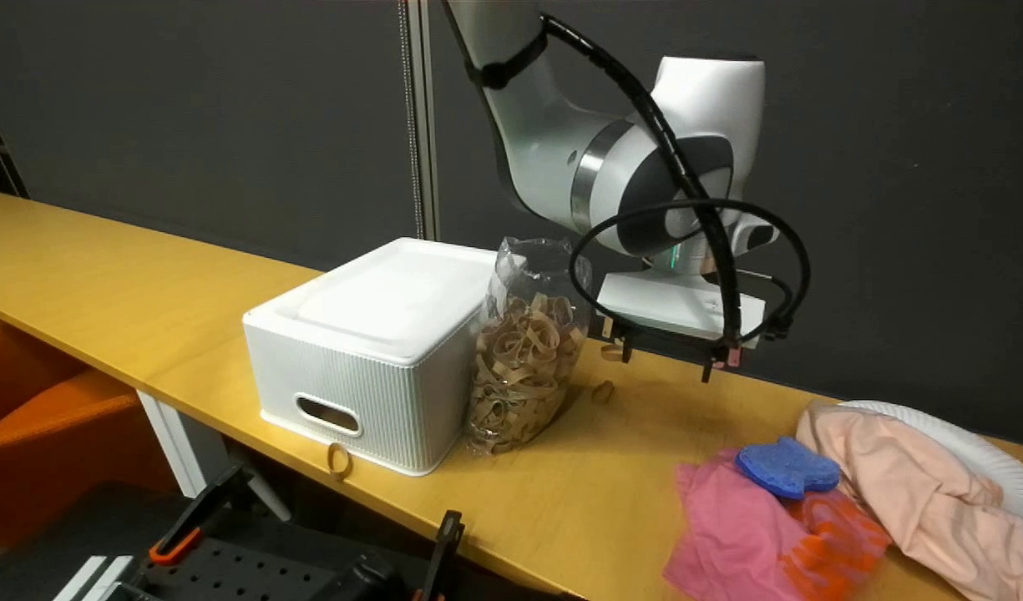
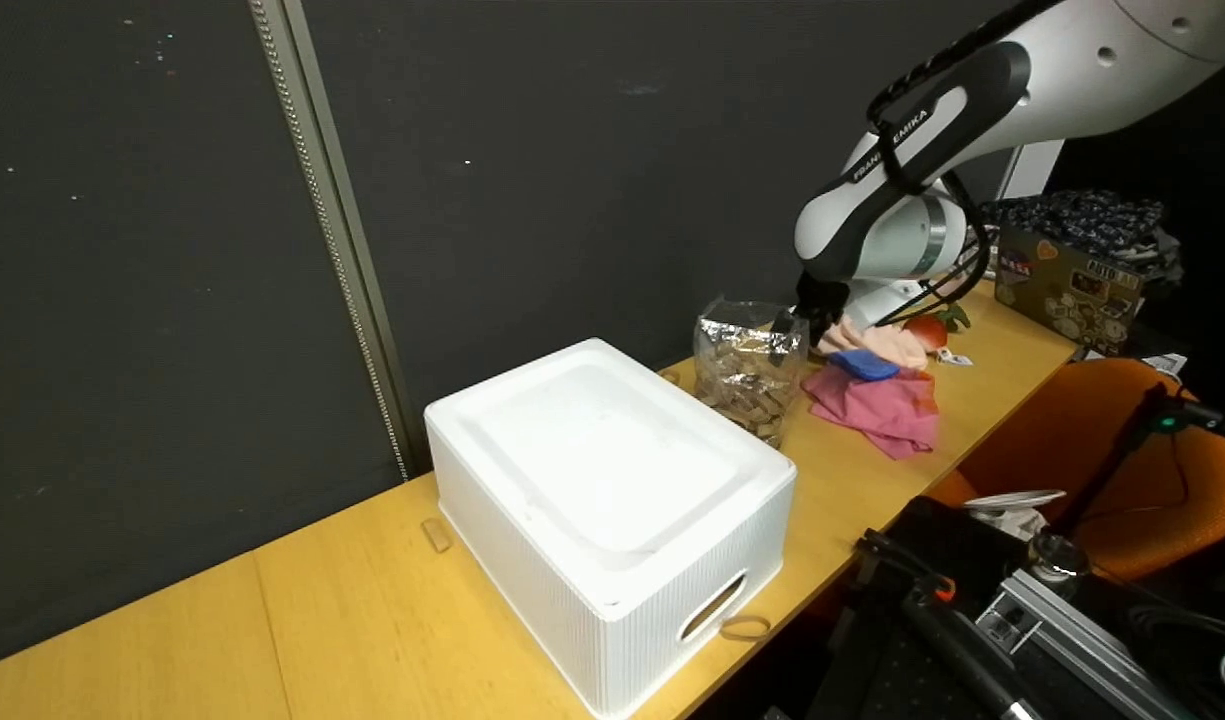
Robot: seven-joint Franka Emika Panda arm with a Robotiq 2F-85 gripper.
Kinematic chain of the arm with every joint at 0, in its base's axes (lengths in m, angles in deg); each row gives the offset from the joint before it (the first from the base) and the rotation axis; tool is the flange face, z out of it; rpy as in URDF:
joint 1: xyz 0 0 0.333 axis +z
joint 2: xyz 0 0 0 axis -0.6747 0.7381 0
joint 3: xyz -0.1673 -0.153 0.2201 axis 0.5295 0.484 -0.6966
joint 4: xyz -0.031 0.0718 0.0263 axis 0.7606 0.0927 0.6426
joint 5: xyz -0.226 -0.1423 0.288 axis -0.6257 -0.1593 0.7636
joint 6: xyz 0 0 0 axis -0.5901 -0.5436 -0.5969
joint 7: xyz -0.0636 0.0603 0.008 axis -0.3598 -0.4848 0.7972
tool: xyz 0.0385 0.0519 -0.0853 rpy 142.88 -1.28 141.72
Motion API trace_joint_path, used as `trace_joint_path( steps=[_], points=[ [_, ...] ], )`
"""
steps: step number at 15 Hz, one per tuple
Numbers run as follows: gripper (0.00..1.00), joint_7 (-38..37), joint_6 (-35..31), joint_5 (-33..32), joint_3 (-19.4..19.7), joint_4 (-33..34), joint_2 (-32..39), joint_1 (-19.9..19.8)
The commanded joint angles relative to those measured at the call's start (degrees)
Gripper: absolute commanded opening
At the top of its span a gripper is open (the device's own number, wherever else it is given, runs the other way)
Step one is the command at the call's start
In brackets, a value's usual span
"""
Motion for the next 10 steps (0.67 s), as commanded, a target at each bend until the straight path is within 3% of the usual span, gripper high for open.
trace_joint_path(
  steps=[1, 4, 5, 10],
  points=[
    [1.00, -0.24, 0.05, -0.37, -0.60, 0.31, 0.24, -0.53],
    [1.00, -0.19, 0.06, -0.30, -0.99, 0.46, 0.34, -0.58],
    [1.00, 1.99, 0.37, 1.68, -3.06, -0.16, -0.66, -2.40],
    [1.00, 1.95, -0.22, 1.03, -2.64, 1.49, 0.72, -2.69]
  ],
)
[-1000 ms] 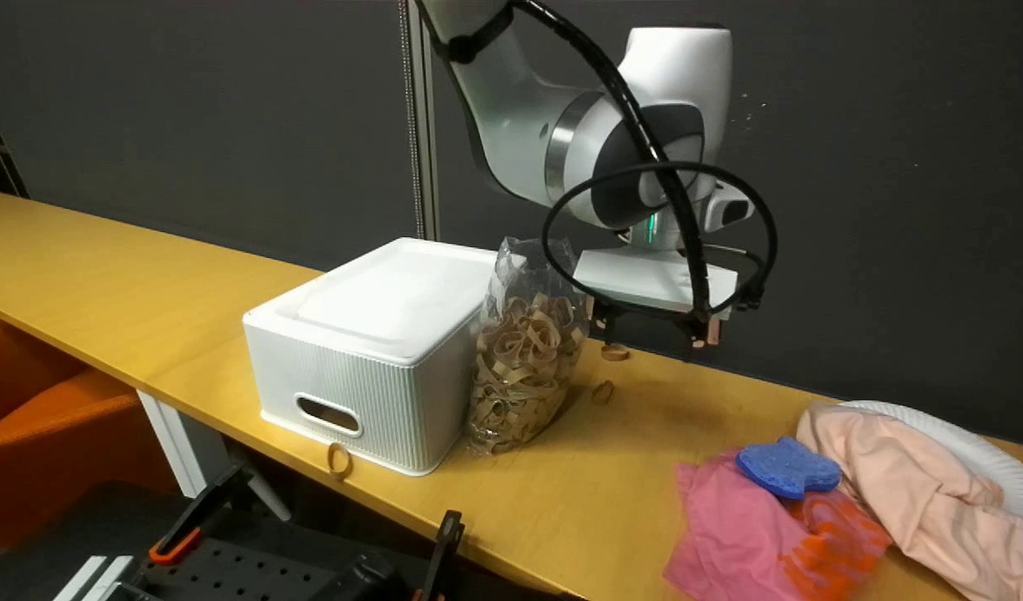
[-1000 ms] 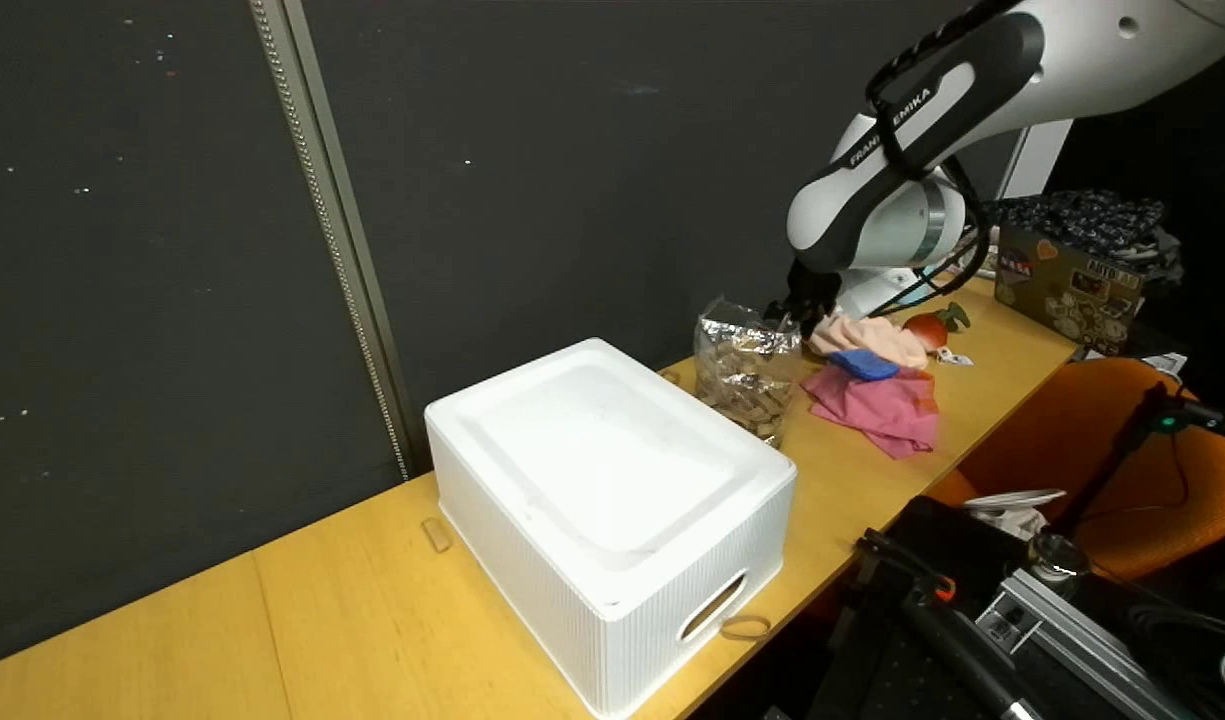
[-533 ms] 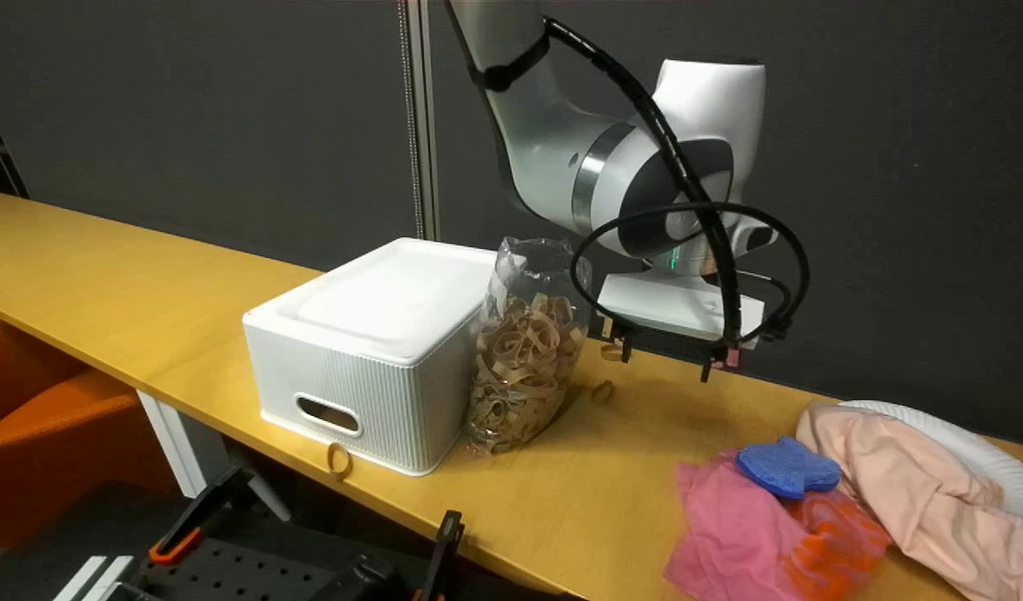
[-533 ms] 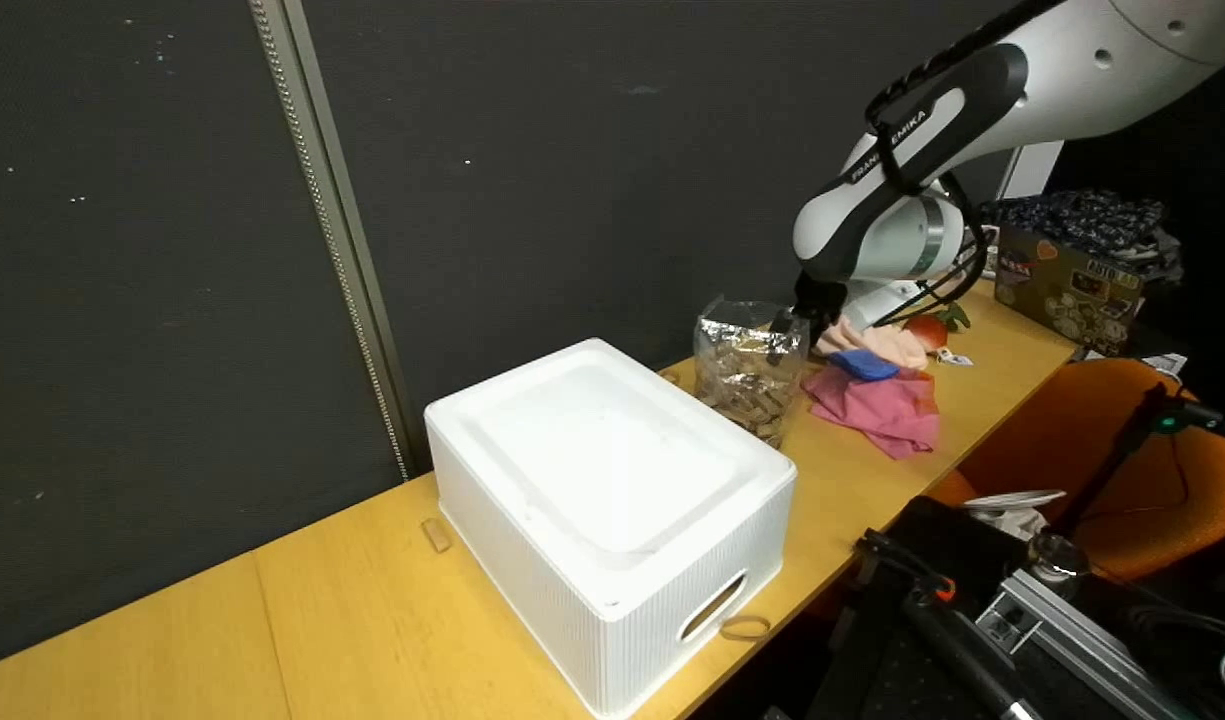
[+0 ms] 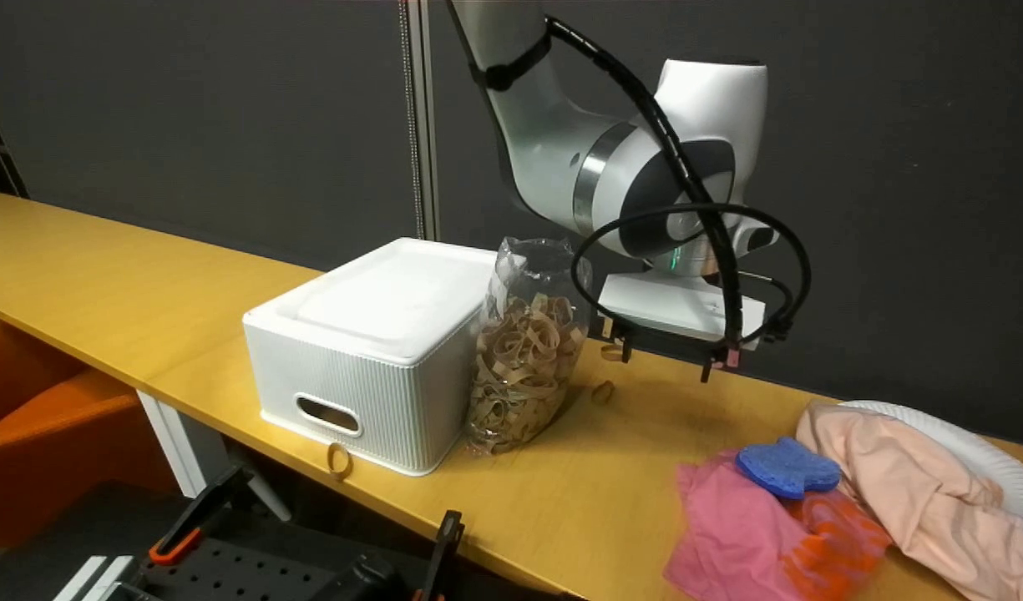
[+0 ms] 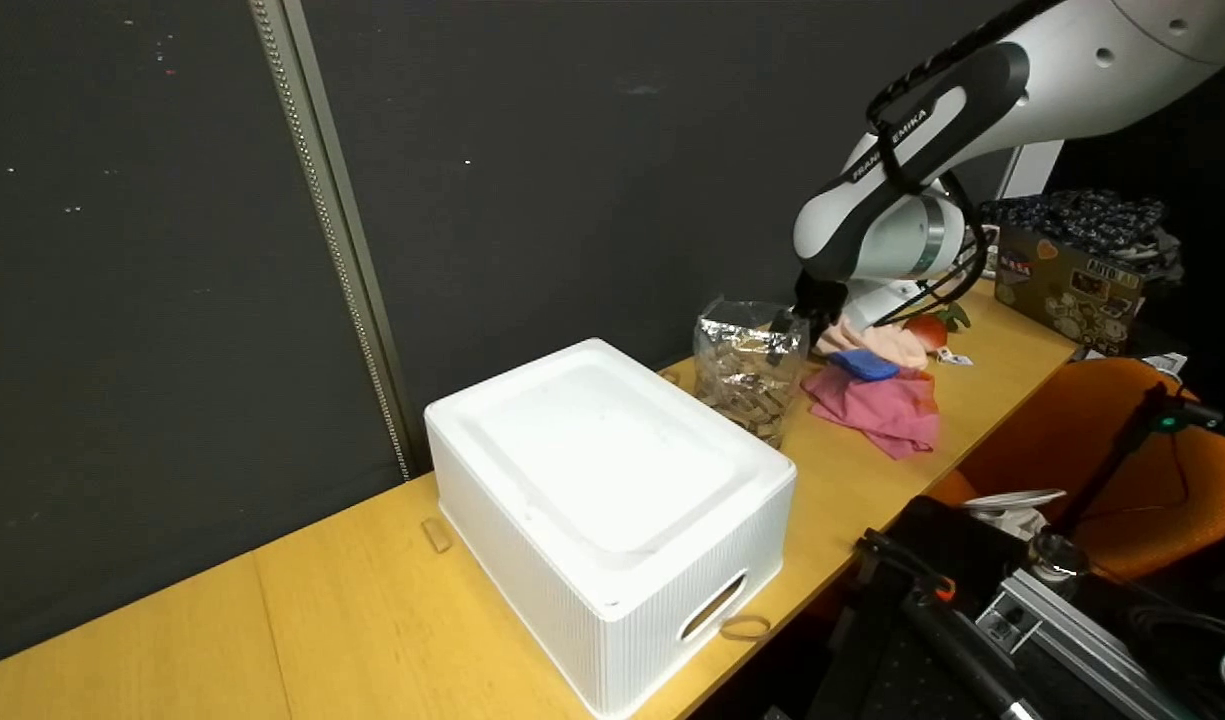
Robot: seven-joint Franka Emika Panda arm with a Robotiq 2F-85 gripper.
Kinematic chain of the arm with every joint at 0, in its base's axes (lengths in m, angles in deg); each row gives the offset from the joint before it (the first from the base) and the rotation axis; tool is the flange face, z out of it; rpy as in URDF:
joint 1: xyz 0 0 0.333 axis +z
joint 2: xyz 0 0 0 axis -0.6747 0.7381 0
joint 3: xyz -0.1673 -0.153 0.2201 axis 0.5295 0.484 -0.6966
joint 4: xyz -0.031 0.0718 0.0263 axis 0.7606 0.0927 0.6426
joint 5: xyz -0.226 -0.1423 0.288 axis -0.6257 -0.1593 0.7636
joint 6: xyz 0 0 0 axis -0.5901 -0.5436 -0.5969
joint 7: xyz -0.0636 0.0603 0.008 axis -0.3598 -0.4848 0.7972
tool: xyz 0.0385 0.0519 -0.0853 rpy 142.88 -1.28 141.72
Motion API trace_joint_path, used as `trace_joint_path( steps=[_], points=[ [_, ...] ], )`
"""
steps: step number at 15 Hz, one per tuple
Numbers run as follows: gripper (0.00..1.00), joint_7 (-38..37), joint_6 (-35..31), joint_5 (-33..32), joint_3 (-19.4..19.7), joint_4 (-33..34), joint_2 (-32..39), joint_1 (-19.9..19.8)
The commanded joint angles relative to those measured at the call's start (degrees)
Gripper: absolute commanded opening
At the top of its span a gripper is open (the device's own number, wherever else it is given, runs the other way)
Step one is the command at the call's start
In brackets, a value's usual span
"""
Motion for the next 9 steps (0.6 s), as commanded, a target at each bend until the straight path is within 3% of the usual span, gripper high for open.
trace_joint_path(
  steps=[1, 9],
  points=[
    [1.00, 1.69, -0.25, 0.80, -1.29, 2.08, 1.27, -1.35],
    [1.00, 2.41, 2.03, -0.82, -2.40, 13.46, 8.85, -0.75]
  ],
)
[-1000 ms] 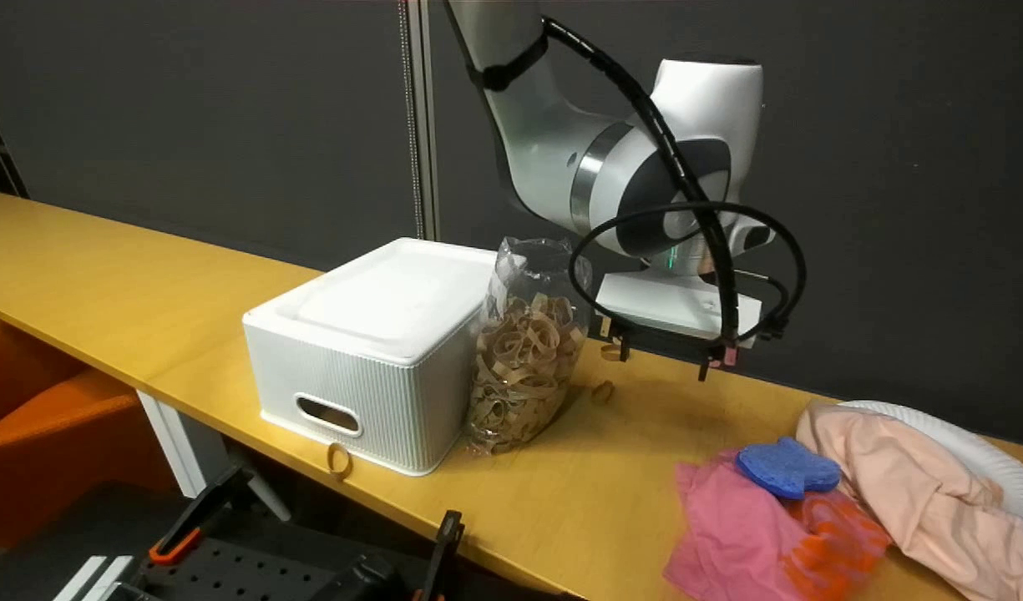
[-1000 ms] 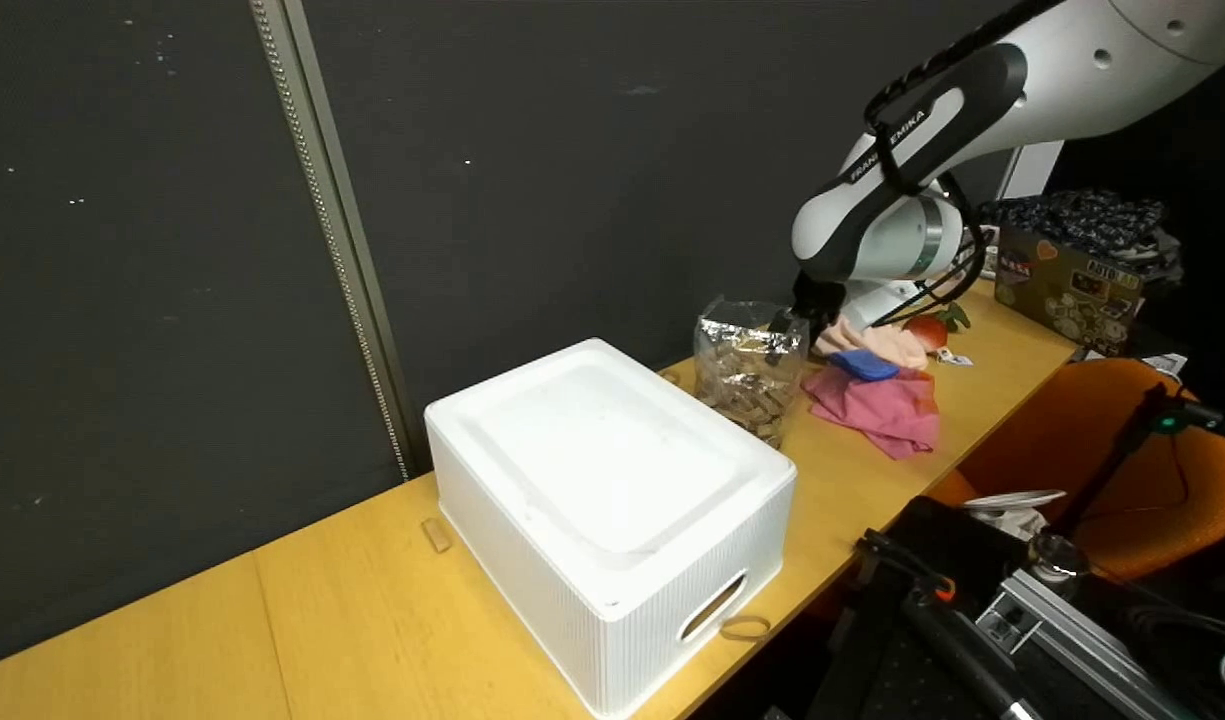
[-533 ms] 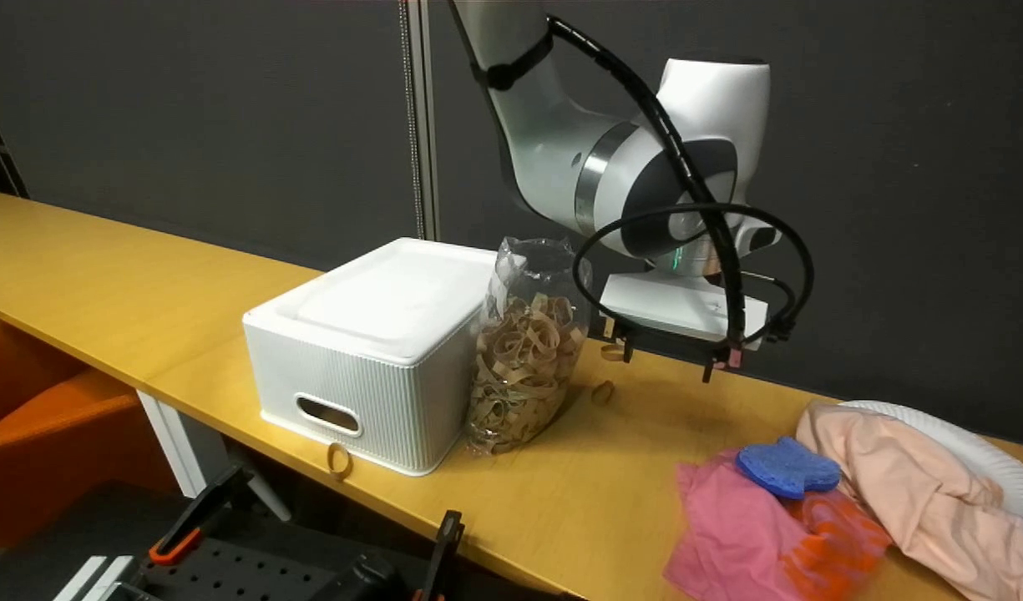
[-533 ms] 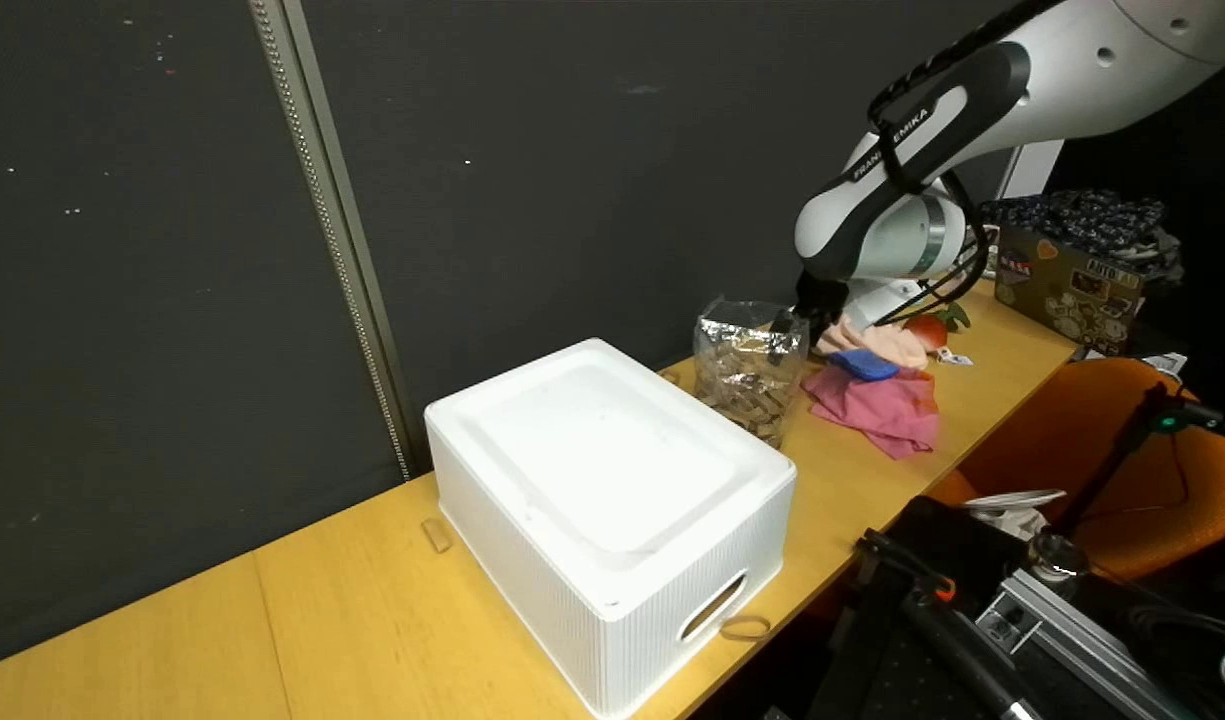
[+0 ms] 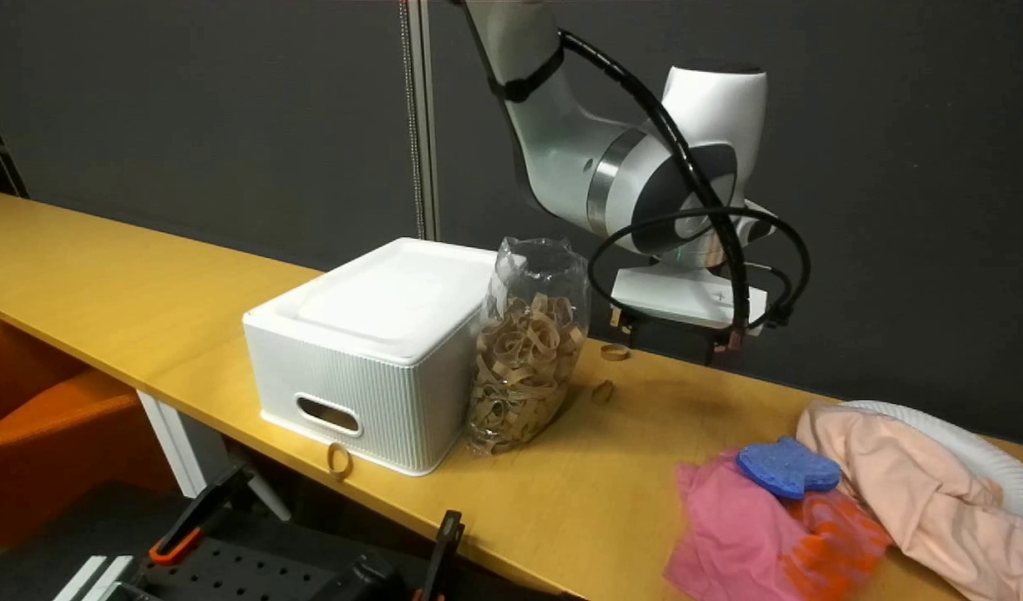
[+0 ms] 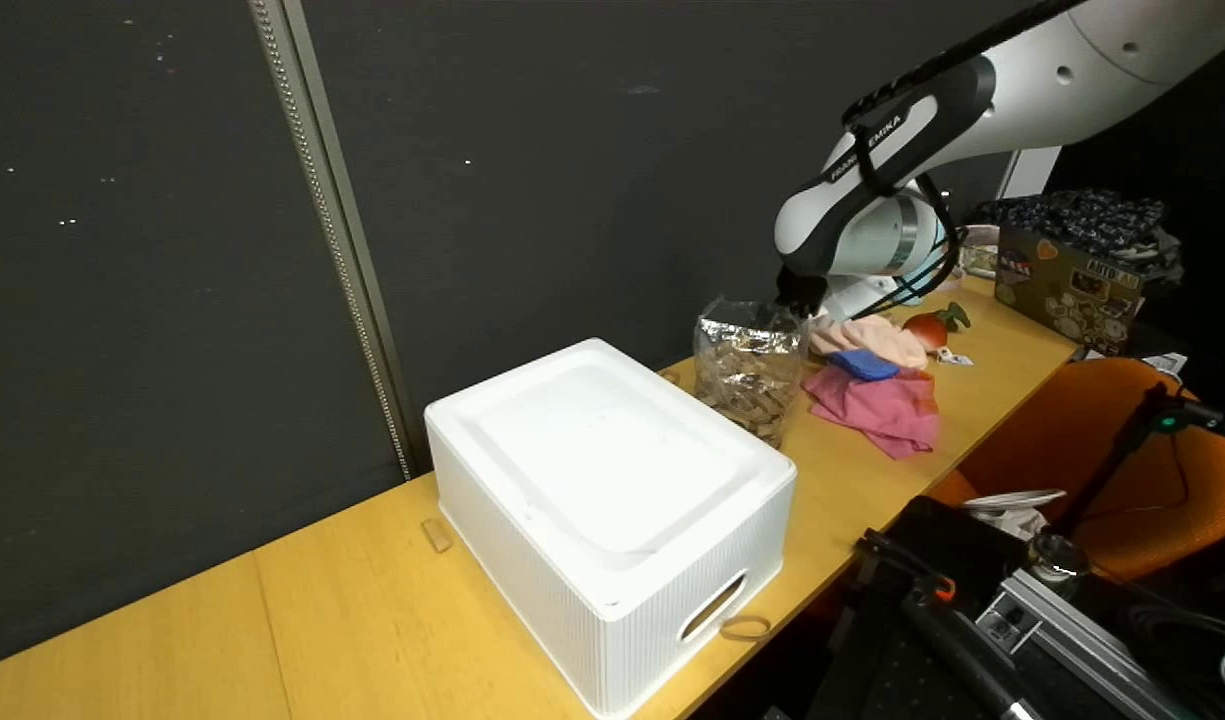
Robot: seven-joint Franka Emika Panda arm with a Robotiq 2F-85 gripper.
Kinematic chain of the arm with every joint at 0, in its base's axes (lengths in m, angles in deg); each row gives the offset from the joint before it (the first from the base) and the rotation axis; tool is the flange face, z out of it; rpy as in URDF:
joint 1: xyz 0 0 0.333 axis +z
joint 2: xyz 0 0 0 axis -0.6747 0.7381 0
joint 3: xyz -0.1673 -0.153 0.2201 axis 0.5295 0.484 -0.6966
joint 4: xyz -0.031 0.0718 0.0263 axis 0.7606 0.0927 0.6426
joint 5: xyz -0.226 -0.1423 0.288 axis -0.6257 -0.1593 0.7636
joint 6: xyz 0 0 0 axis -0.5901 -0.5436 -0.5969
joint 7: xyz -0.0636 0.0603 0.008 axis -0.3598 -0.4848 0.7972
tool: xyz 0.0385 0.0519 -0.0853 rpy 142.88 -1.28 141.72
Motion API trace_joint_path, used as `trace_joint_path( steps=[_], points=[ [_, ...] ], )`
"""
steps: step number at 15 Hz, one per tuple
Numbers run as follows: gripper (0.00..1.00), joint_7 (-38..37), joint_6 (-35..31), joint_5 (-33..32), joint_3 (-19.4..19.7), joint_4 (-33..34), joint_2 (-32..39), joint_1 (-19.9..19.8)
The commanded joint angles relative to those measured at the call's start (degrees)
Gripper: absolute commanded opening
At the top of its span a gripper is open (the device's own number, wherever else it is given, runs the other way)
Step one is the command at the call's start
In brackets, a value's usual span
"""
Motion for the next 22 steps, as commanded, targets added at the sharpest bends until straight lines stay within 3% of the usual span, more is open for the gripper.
trace_joint_path(
  steps=[1, 8, 22],
  points=[
    [1.00, 1.01, 2.02, -0.93, -1.50, 7.66, 5.15, -0.48],
    [1.00, 0.32, 3.47, -2.19, -3.61, 18.89, 14.25, 1.56],
    [1.00, -0.72, 8.89, -5.24, -3.14, 37.07, 28.02, 4.56]
  ],
)
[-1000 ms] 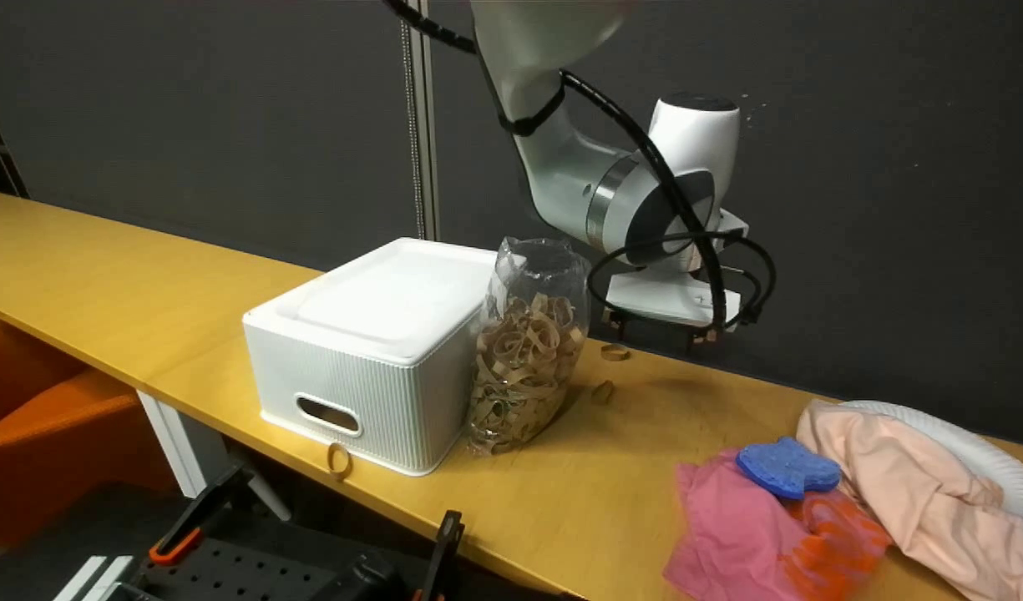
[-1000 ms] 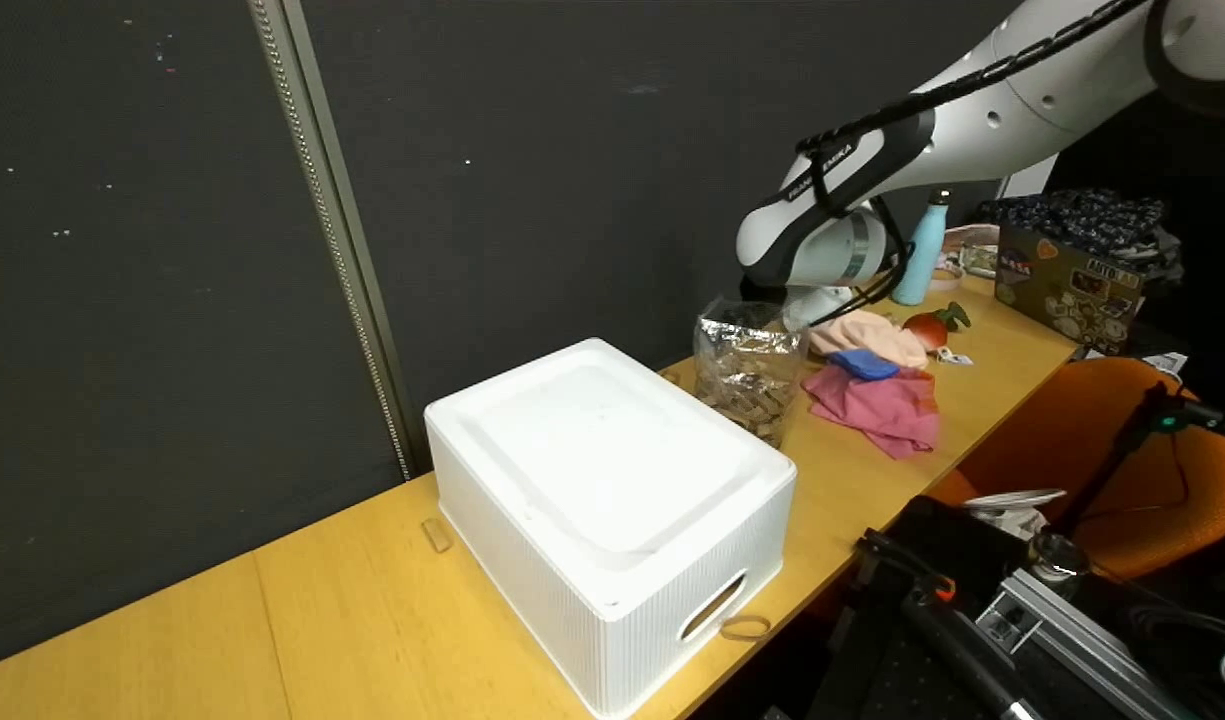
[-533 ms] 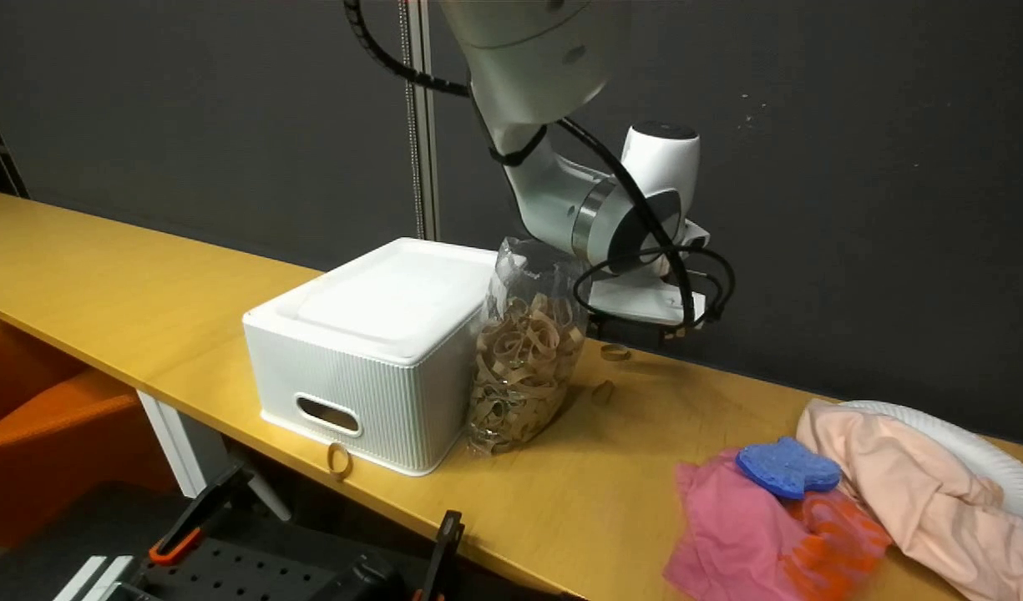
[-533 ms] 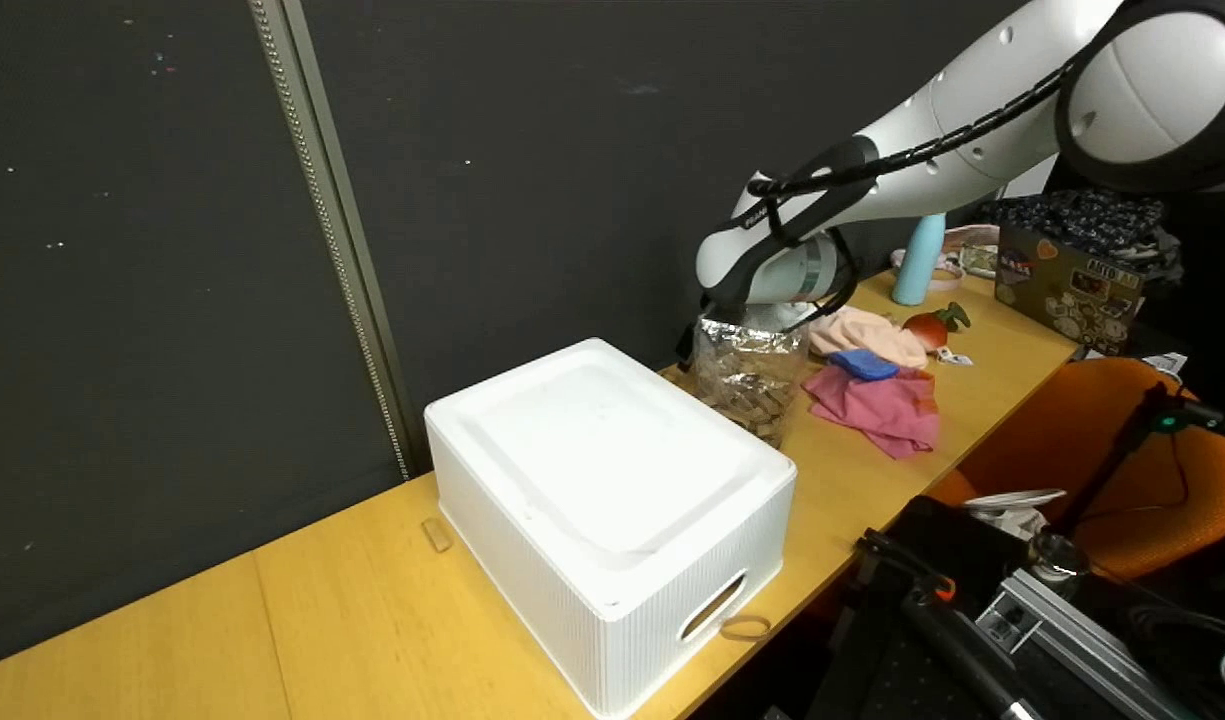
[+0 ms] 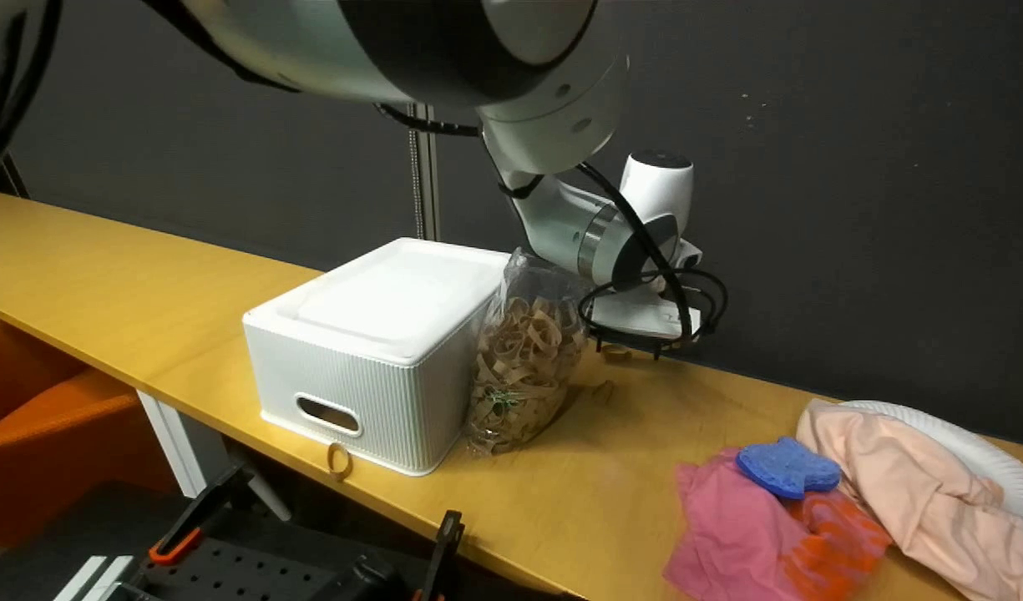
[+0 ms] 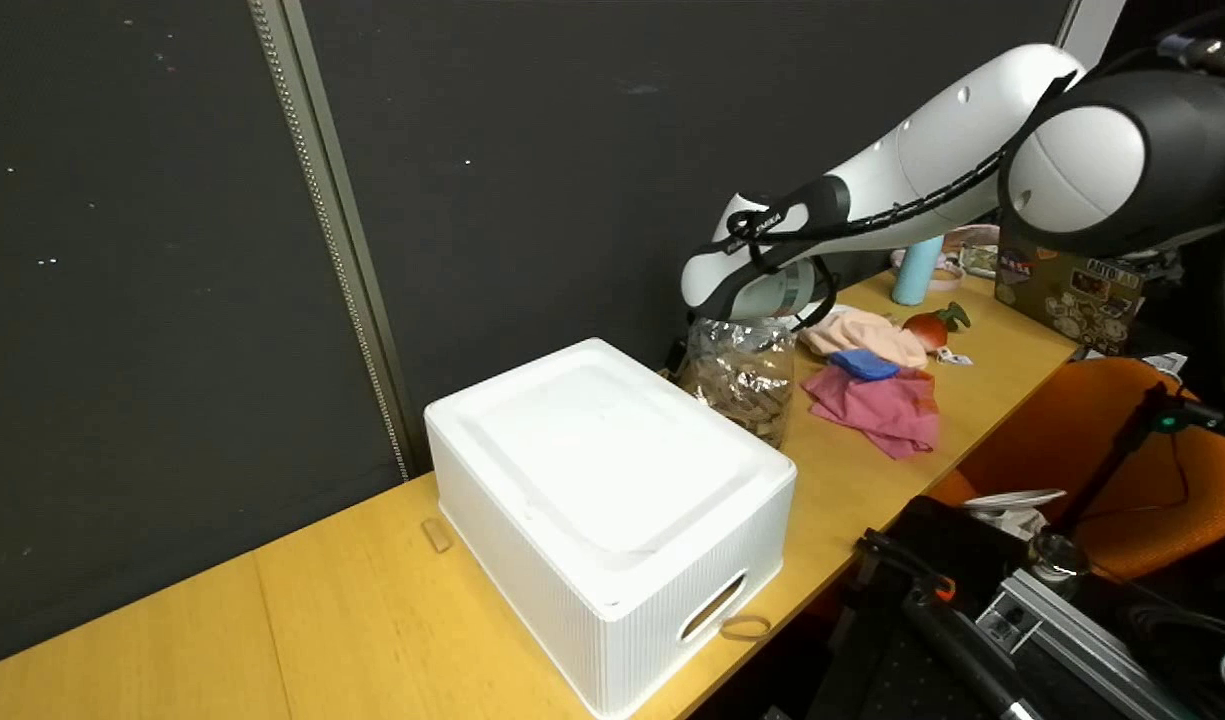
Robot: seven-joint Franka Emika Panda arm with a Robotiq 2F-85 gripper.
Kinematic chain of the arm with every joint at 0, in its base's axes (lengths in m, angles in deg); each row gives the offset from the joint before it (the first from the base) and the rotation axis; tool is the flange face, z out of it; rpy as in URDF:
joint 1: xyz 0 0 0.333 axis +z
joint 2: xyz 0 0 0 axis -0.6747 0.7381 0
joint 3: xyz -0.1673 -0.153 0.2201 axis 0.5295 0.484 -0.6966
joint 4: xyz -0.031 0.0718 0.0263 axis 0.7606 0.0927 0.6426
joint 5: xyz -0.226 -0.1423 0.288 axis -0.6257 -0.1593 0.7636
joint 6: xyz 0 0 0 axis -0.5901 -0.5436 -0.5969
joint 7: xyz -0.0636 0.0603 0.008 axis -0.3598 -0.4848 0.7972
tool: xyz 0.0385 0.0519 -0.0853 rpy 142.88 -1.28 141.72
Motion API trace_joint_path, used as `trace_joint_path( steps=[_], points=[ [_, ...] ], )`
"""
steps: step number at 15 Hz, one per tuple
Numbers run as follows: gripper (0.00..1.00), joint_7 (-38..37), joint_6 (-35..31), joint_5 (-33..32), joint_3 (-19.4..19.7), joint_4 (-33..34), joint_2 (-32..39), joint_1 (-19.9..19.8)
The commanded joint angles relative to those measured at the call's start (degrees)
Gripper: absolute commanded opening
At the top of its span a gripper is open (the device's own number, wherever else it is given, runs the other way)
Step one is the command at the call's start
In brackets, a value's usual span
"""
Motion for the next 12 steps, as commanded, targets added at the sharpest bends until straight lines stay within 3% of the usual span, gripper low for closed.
trace_joint_path(
  steps=[1, 5, 6, 12],
  points=[
    [1.00, -1.08, 2.78, -1.43, 0.04, 6.24, 3.26, 0.39],
    [1.00, -1.13, 4.11, -1.90, 0.01, 9.21, 5.01, 0.76],
    [0.79, -1.13, 4.38, -1.95, 0.00, 9.65, 5.26, 0.86],
    [0.36, -0.91, 4.61, -1.82, -0.12, 10.49, 5.95, 0.94]
  ],
)
